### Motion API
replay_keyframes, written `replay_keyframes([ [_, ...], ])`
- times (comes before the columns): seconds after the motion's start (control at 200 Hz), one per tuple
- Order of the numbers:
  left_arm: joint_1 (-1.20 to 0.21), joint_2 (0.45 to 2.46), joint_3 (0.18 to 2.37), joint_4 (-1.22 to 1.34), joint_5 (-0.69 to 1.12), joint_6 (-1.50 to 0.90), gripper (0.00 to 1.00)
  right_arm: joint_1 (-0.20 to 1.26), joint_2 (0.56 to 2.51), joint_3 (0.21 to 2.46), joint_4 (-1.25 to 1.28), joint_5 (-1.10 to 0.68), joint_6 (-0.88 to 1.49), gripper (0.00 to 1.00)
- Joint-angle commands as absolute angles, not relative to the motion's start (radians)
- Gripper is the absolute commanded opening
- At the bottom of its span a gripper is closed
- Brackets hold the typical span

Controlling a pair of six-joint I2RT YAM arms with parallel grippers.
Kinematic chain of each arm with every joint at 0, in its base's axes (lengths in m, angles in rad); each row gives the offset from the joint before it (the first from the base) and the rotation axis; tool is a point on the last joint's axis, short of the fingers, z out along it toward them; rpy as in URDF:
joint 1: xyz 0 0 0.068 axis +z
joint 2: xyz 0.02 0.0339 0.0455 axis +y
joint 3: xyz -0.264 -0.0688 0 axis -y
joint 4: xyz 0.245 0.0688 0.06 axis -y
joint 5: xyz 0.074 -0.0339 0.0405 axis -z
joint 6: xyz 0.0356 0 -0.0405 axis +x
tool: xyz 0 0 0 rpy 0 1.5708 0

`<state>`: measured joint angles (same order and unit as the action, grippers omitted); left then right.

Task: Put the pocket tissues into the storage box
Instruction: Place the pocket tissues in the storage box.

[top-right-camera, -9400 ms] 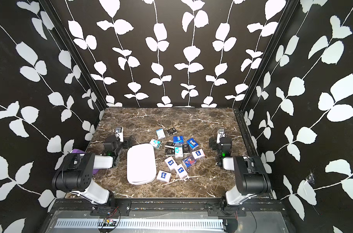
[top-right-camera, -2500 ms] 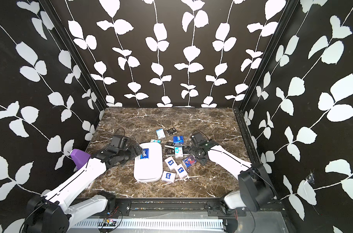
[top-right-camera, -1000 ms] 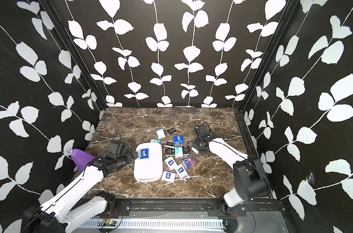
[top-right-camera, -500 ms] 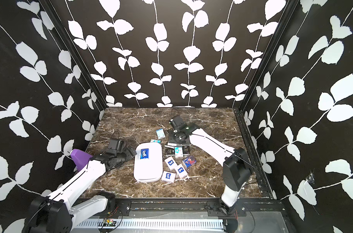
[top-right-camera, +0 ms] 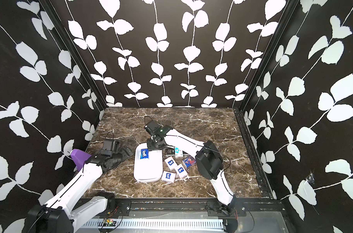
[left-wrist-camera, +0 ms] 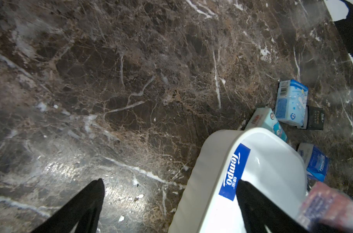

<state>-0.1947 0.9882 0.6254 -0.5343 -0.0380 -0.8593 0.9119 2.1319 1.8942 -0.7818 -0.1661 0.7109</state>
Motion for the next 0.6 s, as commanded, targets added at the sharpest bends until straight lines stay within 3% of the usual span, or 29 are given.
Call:
replay_keyframes([
  [0.0, -0.187, 0.944, 0.619, -0.580, -0.031, -0.843, 0.99, 0.913, 2.183, 1.982, -0.872, -0.133, 0.723, 0.42],
  [0.595, -0.186, 0.774, 0.592, -0.689, -0.028, -0.843, 0.99, 0.918, 2.343, 2.068, -0.818, -0.149, 0.831, 0.42],
])
